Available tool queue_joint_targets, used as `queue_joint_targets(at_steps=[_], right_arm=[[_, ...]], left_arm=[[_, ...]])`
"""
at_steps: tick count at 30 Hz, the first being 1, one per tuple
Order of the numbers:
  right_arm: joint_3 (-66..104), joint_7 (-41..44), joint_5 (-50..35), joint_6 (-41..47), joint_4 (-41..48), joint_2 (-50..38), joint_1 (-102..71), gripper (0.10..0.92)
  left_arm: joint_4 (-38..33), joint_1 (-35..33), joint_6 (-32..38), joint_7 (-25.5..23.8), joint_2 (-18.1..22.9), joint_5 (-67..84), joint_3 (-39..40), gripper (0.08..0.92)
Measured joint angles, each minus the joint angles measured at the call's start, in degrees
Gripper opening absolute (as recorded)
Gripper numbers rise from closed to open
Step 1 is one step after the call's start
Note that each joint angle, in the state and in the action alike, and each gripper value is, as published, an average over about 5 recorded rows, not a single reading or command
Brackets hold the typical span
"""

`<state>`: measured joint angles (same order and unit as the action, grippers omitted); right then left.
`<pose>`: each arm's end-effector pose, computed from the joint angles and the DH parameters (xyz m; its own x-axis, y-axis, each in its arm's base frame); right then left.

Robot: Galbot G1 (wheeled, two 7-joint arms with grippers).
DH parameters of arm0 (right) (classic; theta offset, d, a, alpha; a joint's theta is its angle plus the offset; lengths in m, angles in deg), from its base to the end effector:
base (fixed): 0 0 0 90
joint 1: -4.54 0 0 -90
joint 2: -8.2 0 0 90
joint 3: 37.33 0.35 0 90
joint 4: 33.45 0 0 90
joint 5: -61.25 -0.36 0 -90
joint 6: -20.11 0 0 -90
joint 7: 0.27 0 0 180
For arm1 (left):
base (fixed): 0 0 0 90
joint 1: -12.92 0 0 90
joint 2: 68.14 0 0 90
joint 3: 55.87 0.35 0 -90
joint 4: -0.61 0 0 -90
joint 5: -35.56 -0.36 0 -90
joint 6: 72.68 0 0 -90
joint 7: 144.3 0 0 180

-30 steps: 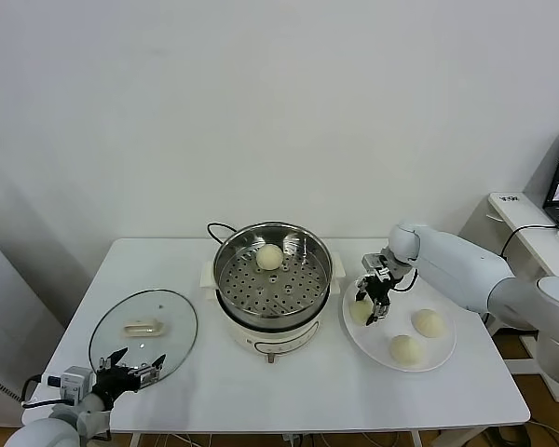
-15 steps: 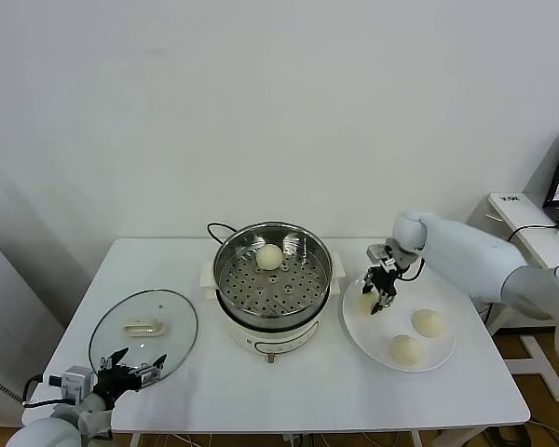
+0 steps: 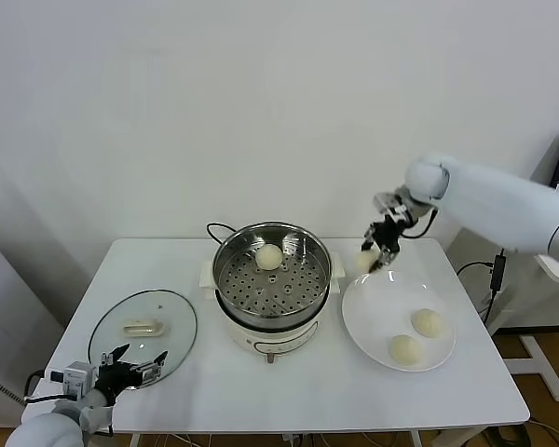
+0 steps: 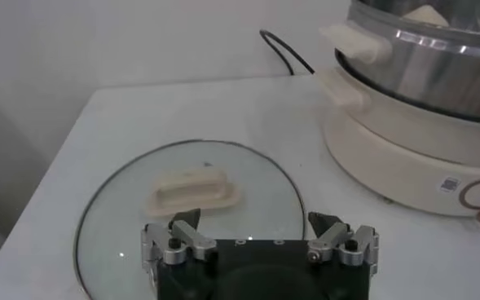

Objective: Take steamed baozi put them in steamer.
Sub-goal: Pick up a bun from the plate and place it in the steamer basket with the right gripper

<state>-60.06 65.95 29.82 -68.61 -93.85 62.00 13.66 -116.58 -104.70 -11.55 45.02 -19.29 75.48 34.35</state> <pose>0.6081 -0.0788 -0.0249 -0.1202 -0.3121 0.9424 -0.9534 -0.2285 -0.1972 0.2186 0.1211 -0.2729 -0.8060 0.1247 0.5786 0.1685 0.9855 0.0224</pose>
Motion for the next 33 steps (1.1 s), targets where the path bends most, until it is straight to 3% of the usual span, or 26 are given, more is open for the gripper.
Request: queue_joint_targets(at_steps=[16,33], right_arm=[[-0.64,-10.95,-18.7,9.78,-2.71,10.47,3.04,0.475],[-0.45,-19.34,-21.57,17.61,-1.58,20.67,-3.59,0.475]], left_arm=[[-0.04,0.24,-0.02,0.02,-0.03,-0.02,0.27,0.823],[-0.01,-0.23,0.26,-0.07,0.04,-0.03,0.08,0.823]])
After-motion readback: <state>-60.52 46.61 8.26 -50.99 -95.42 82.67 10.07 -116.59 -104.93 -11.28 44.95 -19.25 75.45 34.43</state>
